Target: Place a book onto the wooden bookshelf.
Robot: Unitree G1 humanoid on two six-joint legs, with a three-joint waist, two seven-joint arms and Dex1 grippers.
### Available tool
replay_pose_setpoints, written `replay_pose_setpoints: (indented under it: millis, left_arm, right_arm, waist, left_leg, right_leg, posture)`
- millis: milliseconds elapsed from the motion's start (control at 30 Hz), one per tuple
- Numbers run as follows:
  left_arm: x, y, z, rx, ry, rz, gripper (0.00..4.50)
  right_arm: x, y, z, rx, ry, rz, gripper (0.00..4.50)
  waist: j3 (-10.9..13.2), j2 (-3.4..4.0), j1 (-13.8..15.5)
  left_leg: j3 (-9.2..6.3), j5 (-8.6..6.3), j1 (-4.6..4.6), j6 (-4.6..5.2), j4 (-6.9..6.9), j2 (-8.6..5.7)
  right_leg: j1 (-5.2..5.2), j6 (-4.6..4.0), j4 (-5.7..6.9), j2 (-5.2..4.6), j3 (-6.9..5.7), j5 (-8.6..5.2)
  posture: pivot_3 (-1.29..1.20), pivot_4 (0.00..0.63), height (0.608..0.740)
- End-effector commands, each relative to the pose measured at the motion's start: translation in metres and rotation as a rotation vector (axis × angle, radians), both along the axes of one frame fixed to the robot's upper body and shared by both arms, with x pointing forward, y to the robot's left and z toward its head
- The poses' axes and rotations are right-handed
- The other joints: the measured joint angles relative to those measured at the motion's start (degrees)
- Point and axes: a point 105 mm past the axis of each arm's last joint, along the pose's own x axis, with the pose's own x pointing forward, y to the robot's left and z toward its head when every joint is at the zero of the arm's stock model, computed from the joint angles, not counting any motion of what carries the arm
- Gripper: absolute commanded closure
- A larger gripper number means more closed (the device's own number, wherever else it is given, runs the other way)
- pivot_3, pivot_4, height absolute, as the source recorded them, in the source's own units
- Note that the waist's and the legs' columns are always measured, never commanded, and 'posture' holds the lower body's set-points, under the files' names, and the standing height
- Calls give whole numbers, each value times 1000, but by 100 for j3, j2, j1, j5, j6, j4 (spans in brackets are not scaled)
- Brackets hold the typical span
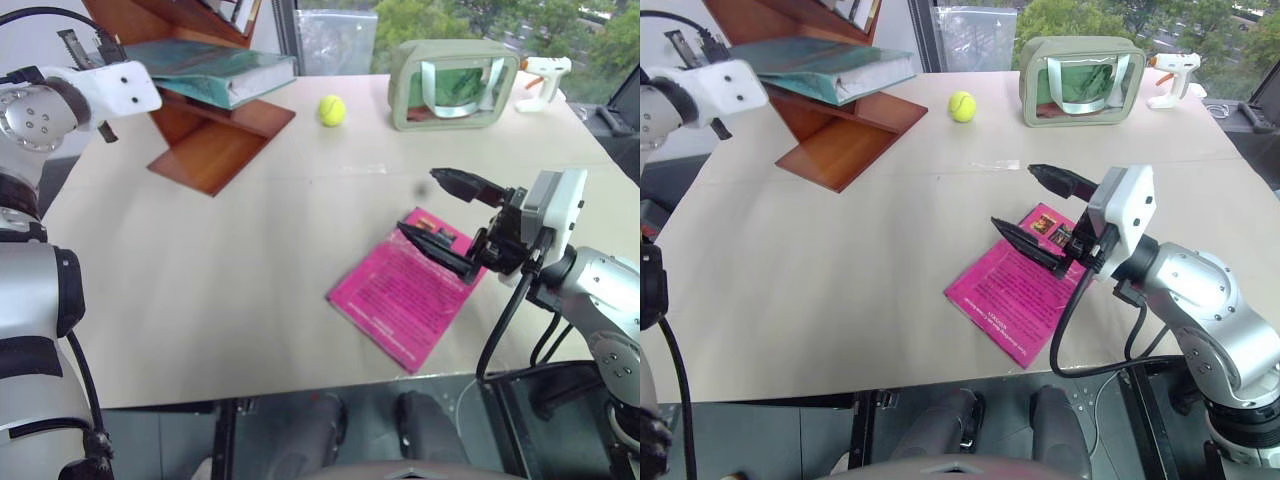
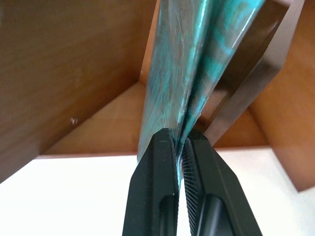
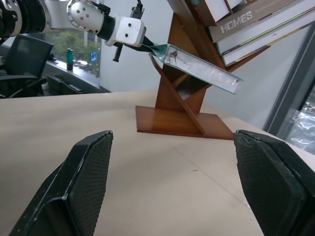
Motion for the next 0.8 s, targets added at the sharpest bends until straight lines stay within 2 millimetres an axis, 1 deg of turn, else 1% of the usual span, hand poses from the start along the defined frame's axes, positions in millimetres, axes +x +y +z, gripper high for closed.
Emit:
replay_pose_setpoints:
  millis: [33, 133, 267, 300, 333, 400, 467, 500, 567, 700, 800]
  left_arm:
    - [-8, 9, 29, 12, -88, 47, 4440]
    - [-9, 10, 35, 46, -84, 59, 4440]
    - [-9, 9, 36, 73, -56, 65, 4440]
    - [-9, 9, 36, 70, -51, 65, 3711]
    - [-9, 9, 36, 63, -48, 68, 3378]
    - [-10, 10, 37, 53, -43, 73, 2420]
    - [-12, 12, 39, 49, -47, 78, 1297]
    - [-13, 14, 40, 48, -49, 81, 1011]
    - [-16, 19, 40, 36, -58, 84, 35]
    - [-25, 25, 39, 16, -77, 58, 35]
    - [-40, 34, 40, -46, -112, 14, 35]
  right_arm:
    - [-7, -1, 9, 12, -54, -13, 487]
    - [-7, -1, 9, 18, -53, -13, 487]
    - [-6, 1, 9, 21, -52, -9, 487]
    - [-6, 1, 9, 21, -52, -8, 487]
    - [-6, 1, 9, 22, -51, -8, 487]
    - [-6, 1, 9, 25, -49, -8, 487]
    - [-6, 1, 8, 26, -45, -10, 487]
    - [-6, 1, 8, 27, -45, -11, 487]
    - [-7, 1, 8, 29, -46, -11, 487]
    - [-6, 1, 10, 28, -59, -7, 487]
    - [-6, 2, 13, 16, -84, 0, 487]
  waist:
    - [0, 0, 4]
    - [1, -2, 4]
    - [2, -4, 6]
    - [2, -4, 6]
    - [2, -4, 6]
    - [2, -4, 2]
    - [2, -4, 1]
    - [3, -4, 0]
    - [3, -4, -4]
    - [2, -4, -6]
    - [2, -3, -25]
  left_leg:
    - [0, 0, 0, 0, 0, 0]
    - [1, 0, -1, 0, 0, 0]
    - [0, 0, -2, 0, 0, 0]
    - [0, 0, -2, 0, 0, 0]
    - [0, 0, -2, 0, 0, 0]
    - [1, 0, -2, 0, 0, -1]
    - [0, 0, -2, 0, 0, 0]
    - [0, 0, -2, 0, 0, 0]
    - [1, 0, -2, 0, 0, 0]
    - [3, 0, -2, 0, 0, 1]
    - [6, 0, 0, 0, -1, 1]
  right_leg:
    - [0, 0, 0, 0, 0, 0]
    - [0, 0, -1, -1, 0, 0]
    - [-1, 0, -2, -1, -1, 0]
    - [-1, 0, -2, -1, -2, 0]
    - [-1, 0, -2, -1, -2, 0]
    - [-1, 0, -2, -1, -1, 0]
    - [-1, 1, -1, 0, -2, 0]
    - [-2, 1, -1, 0, -2, 0]
    - [-3, 1, 0, -1, -1, 0]
    - [-5, 0, 0, -1, -1, 0]
    - [-8, 0, 0, -2, 1, 0]
  posture:
    - [0, 150, 740]
    - [0, 150, 740]
    - [0, 150, 740]
    - [0, 150, 740]
    - [0, 150, 740]
    - [0, 150, 740]
    - [0, 150, 740]
    - [0, 150, 740]
    - [0, 150, 740]
    - [0, 150, 740]
    - [0, 150, 740]
